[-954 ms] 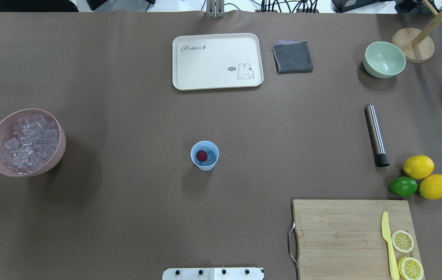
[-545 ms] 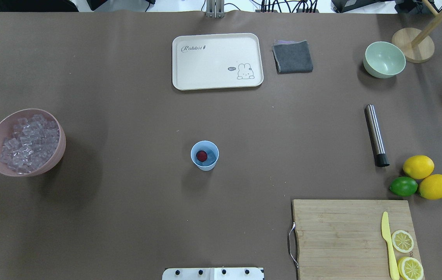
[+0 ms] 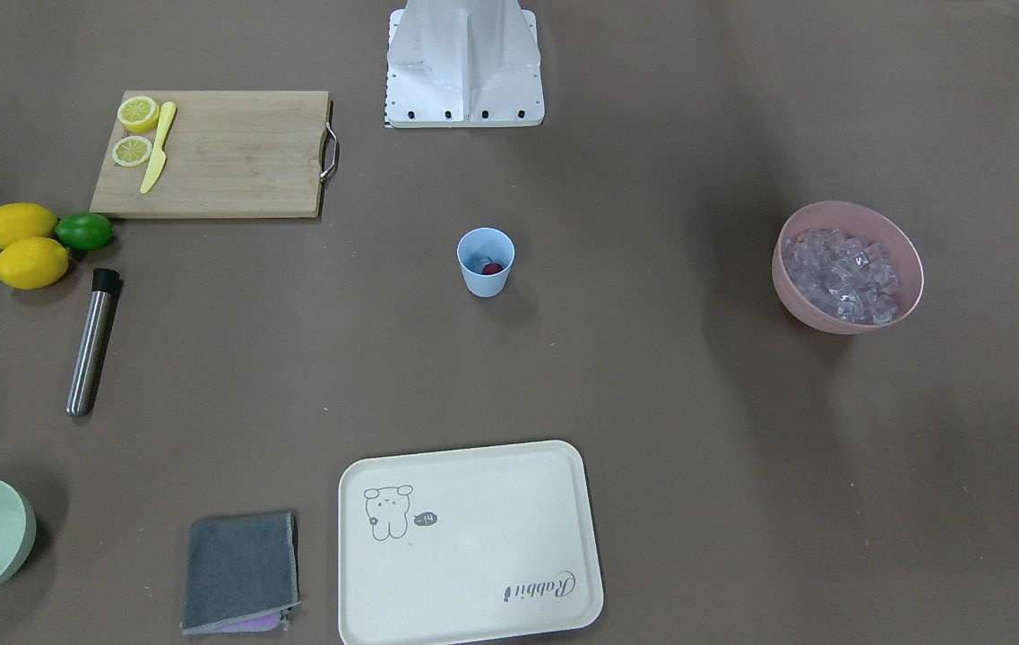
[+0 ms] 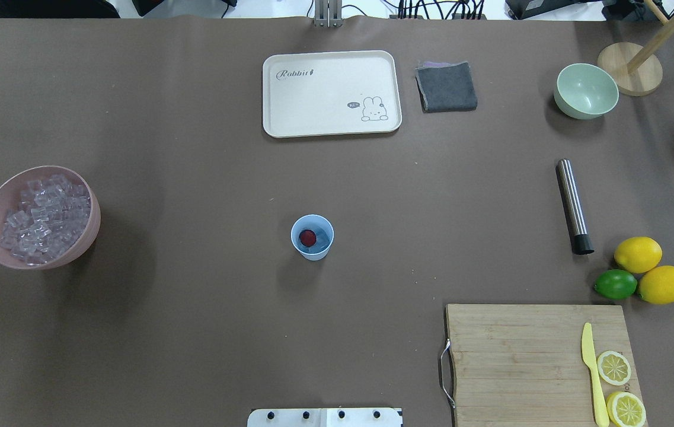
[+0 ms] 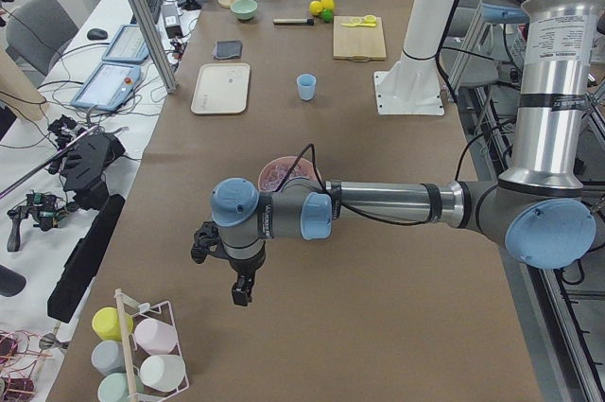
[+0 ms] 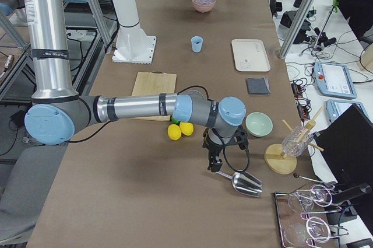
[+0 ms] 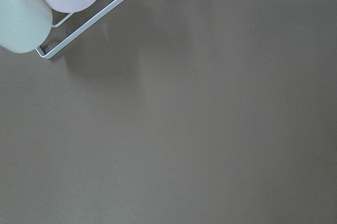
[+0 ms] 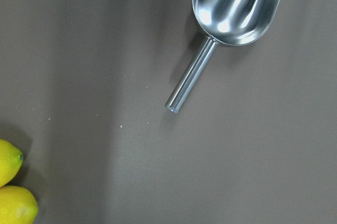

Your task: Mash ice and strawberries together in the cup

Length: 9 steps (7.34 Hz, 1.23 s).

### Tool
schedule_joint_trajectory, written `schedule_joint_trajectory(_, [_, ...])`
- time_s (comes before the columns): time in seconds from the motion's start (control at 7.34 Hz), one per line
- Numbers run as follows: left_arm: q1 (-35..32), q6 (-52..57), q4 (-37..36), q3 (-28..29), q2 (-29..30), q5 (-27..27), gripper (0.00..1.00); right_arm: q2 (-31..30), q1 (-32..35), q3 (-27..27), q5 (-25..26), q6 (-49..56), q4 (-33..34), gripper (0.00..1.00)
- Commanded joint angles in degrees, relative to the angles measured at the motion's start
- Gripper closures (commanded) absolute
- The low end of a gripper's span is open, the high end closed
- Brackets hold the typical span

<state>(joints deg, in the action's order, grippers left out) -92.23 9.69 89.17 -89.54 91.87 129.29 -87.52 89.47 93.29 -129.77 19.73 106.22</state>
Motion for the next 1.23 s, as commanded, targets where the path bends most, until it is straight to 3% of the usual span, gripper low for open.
schedule_joint_trajectory(0.0, [0.0, -0.2, -0.1, -0.2, 0.2, -1.8, 0.03, -1.3, 0.0, 0.1, -0.6, 1.3, -0.1, 0.00])
schedule_joint_trajectory(1.09, [0.0, -0.2, -2.3, -1.2, 0.7, -1.5, 0.03, -2.7, 0.0, 1.6, -2.5, 1.0, -0.8, 0.00])
